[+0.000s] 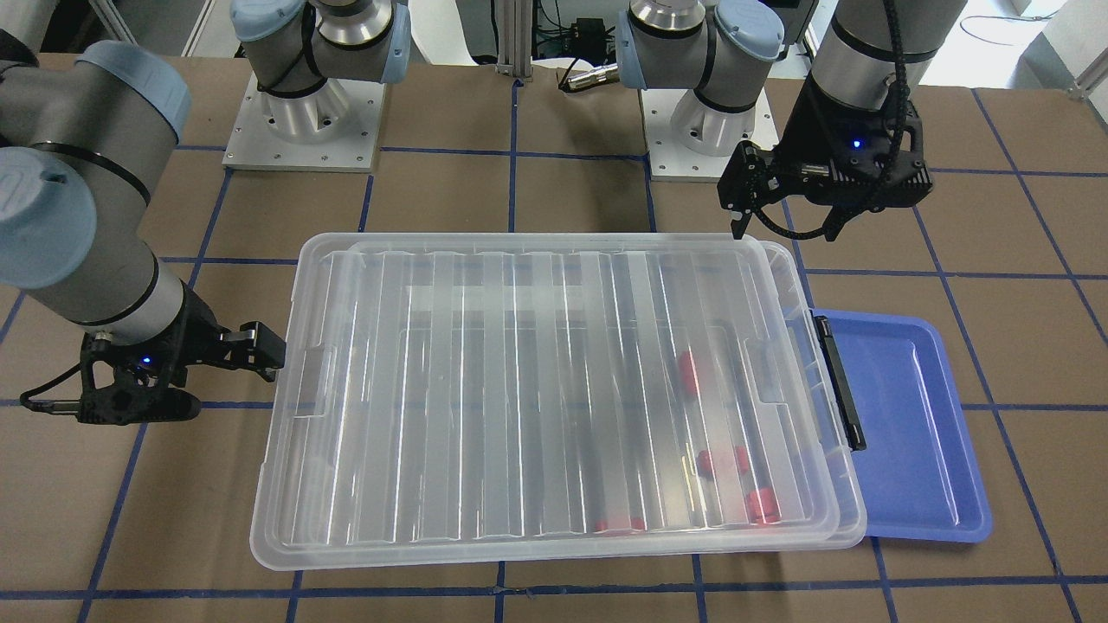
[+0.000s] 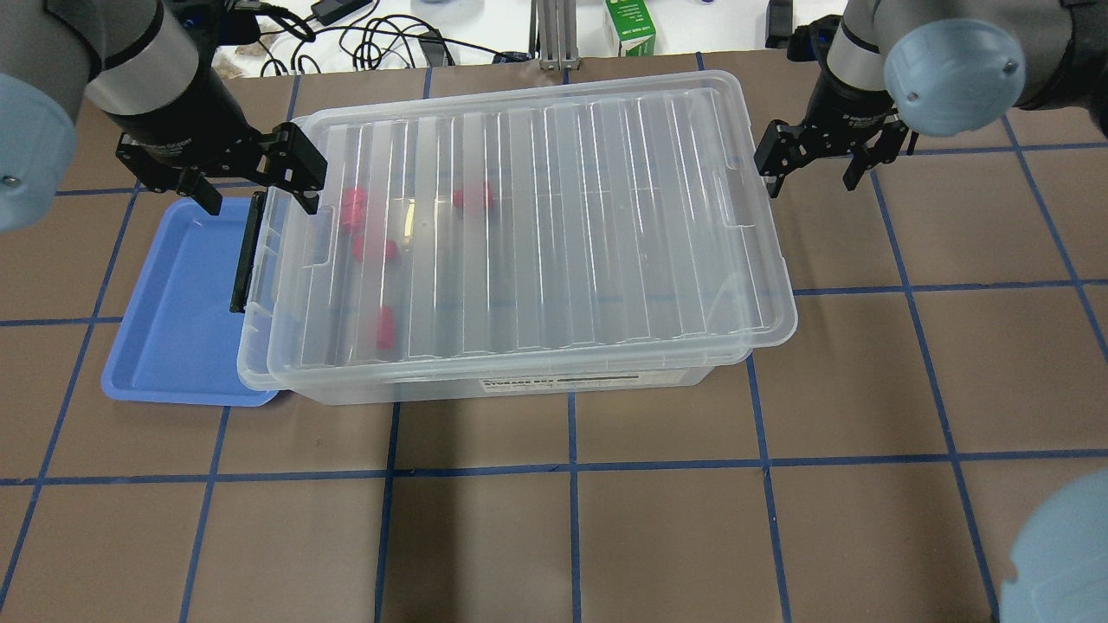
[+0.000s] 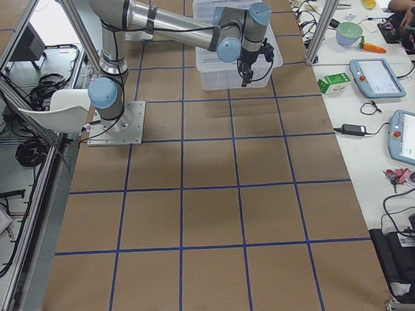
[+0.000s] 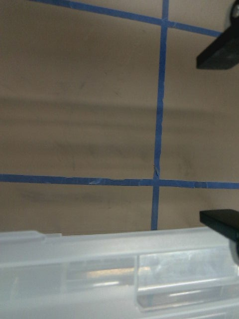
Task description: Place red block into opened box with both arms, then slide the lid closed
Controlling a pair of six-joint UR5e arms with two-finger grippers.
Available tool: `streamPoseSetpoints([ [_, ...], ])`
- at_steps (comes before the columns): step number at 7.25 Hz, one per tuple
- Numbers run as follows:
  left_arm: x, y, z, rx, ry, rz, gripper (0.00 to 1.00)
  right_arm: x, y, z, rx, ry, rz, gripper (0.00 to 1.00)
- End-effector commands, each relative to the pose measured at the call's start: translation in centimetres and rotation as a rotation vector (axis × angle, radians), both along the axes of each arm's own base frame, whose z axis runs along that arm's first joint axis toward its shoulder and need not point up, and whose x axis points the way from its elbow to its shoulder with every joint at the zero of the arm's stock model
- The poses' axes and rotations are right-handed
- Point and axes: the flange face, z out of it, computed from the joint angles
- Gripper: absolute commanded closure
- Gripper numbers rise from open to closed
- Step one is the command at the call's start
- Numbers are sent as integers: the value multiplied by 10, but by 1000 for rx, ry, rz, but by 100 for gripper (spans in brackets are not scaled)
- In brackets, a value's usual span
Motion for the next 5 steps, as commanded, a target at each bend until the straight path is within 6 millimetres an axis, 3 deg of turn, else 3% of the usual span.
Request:
streamPoseSetpoints([
  [1,0,-1,-1,0,0,0,0,3,39,67,-32,7,-5,0],
  [2,-1,1,0,0,0,-2,0,5,67,98,-27,8,-34,0],
  [3,-2,2,0,8,0,-3,0,10,90,115,-10,7,-128,0],
  [5,-2,2,7,16,2,-3,0,33,126,144,-16,17,-120,0],
])
